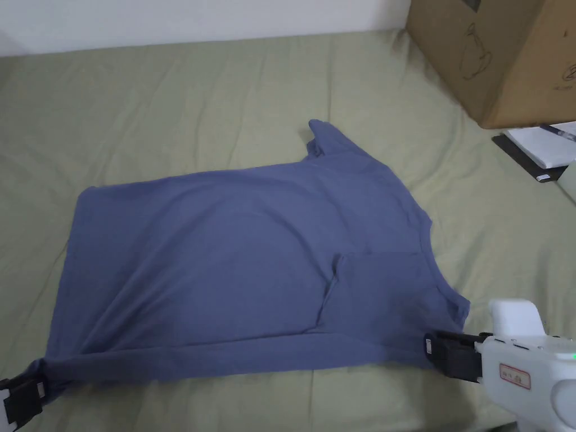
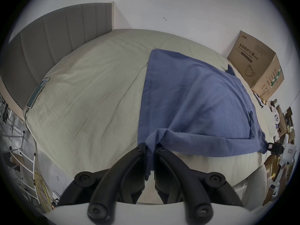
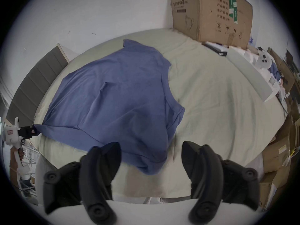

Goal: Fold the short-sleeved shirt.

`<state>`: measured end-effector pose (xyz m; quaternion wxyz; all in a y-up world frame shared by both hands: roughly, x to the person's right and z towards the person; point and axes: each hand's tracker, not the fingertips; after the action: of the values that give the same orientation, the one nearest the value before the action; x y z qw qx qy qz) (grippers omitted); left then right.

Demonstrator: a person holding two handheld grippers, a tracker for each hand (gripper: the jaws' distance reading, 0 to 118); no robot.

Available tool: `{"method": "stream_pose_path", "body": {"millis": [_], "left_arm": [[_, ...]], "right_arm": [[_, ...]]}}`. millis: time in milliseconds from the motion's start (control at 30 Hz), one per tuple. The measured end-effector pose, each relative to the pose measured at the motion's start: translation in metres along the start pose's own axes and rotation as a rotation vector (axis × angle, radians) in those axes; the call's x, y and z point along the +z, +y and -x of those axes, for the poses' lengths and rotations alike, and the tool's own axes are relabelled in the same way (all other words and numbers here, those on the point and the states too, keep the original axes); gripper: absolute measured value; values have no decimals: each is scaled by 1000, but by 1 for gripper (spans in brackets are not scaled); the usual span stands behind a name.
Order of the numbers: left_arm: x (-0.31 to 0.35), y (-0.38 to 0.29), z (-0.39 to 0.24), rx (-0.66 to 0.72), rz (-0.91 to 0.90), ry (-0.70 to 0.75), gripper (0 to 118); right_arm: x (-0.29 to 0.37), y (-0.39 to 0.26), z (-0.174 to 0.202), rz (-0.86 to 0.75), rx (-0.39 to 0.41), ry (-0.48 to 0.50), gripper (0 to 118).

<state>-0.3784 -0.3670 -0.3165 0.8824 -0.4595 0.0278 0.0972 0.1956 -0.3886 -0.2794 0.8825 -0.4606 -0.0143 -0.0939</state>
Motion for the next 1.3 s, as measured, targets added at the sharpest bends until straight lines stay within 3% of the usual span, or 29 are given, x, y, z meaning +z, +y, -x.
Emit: {"method": "stream_pose_path", "body": {"millis": [33,67,100,233,333,500,633,767,800,833,867,900,933,967,1000,1133,1167,1200,1233,1267,1300], "left_arm": [[-1,-1,-1,1,0,-2,8],[-1,-1,-1,7,4,0,8],[0,-1,-1,19,7,-4,8],[1,0,1,33,9,-6,8],[7,7,-2,15,3,-7,8],[-1,49,-10,-34,-23,11,8],[-37,94,-20,-65,-19,4,8],[-89,113,-28,-90,69,17,8],[-96,113,-28,-78,97,20,11],[-102,110,-29,-55,114,18,11],[-104,109,-27,-43,120,19,15],[-102,107,-26,-25,133,17,28],[-96,105,-23,-28,121,-2,58],[-91,102,-21,-38,100,-25,102],[-84,99,-19,-38,83,-31,118],[-43,92,-5,9,20,-31,115],[-30,86,-2,21,-6,-65,106],[-19,79,-1,37,-17,-70,90],[-12,73,1,44,-16,-62,65],[-6,64,2,48,-25,-62,27],[-3,54,1,57,-30,-55,7]], "right_arm": [[-5,0,-2,28,-25,12,61],[-7,0,-1,31,-25,11,10],[-7,-3,1,12,-7,7,6],[3,-9,2,-9,44,-8,5],[22,4,-2,-57,-20,34,5],[28,59,0,-115,-2,54,5],[-12,117,1,-111,28,31,5],[-77,139,1,-3,19,-7,6],[-87,137,1,23,29,-16,13],[-95,134,2,54,26,-32,13],[-97,132,2,75,21,-26,19],[-97,130,4,87,18,-35,31],[-91,127,3,76,22,-28,52],[-85,123,2,55,28,-6,84],[-75,121,2,40,28,-1,97],[-33,117,0,-51,30,2,85],[-20,112,1,-78,30,16,70],[-9,106,3,-84,33,22,55],[1,99,5,-93,38,23,38],[8,92,7,-99,45,20,16],[13,83,10,-104,47,10,6]]}}
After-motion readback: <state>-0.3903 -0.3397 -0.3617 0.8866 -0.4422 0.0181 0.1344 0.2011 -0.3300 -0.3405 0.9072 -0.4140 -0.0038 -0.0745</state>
